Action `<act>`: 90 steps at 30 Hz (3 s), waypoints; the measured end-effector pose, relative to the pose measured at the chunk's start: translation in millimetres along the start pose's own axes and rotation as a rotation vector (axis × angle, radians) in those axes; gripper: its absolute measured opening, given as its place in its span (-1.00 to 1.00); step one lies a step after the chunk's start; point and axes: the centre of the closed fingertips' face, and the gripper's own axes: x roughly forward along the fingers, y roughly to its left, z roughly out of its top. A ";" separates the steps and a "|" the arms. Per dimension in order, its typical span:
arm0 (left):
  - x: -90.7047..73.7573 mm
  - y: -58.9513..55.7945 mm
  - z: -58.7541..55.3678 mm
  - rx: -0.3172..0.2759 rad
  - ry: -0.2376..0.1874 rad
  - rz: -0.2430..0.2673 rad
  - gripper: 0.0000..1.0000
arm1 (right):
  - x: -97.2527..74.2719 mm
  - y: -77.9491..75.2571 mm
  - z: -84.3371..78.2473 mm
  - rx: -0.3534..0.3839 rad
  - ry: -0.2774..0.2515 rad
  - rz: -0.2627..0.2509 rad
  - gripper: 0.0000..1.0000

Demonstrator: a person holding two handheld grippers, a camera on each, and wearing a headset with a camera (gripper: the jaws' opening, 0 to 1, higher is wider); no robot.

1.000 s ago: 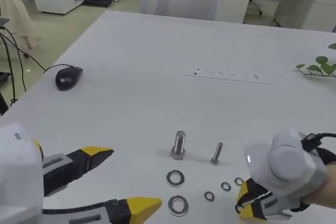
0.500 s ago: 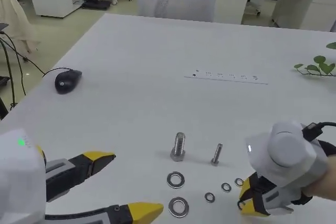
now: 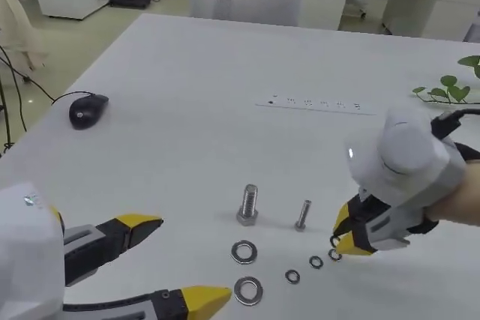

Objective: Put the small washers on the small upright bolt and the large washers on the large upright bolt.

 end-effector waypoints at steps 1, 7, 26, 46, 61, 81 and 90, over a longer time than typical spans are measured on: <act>0.1 -0.5 0.0 -0.002 -0.001 -0.001 0.29 | -1.2 -3.5 2.0 -0.003 -0.002 -0.004 -0.76; 0.3 -1.2 -0.8 0.000 0.002 -0.002 0.29 | -7.9 -22.1 12.5 -0.007 -0.013 -0.031 -0.76; 2.2 3.2 -1.1 -0.013 0.001 0.012 0.29 | 5.2 -46.6 26.7 -0.020 -0.004 -0.031 -0.76; 4.0 4.0 -1.3 -0.021 0.001 0.009 0.29 | 22.3 -50.8 21.7 -0.045 0.028 -0.006 -0.75; 4.3 3.9 -3.3 -0.018 0.014 0.010 0.29 | 49.3 -46.7 12.9 -0.080 0.066 0.023 -0.74; 6.1 0.8 -4.9 -0.004 0.037 0.003 0.28 | 69.4 -44.3 -0.9 -0.071 0.058 0.034 -0.67; 3.5 -0.6 -0.1 0.005 0.029 0.006 0.28 | 55.2 -44.5 -6.3 -0.049 0.046 0.012 -0.65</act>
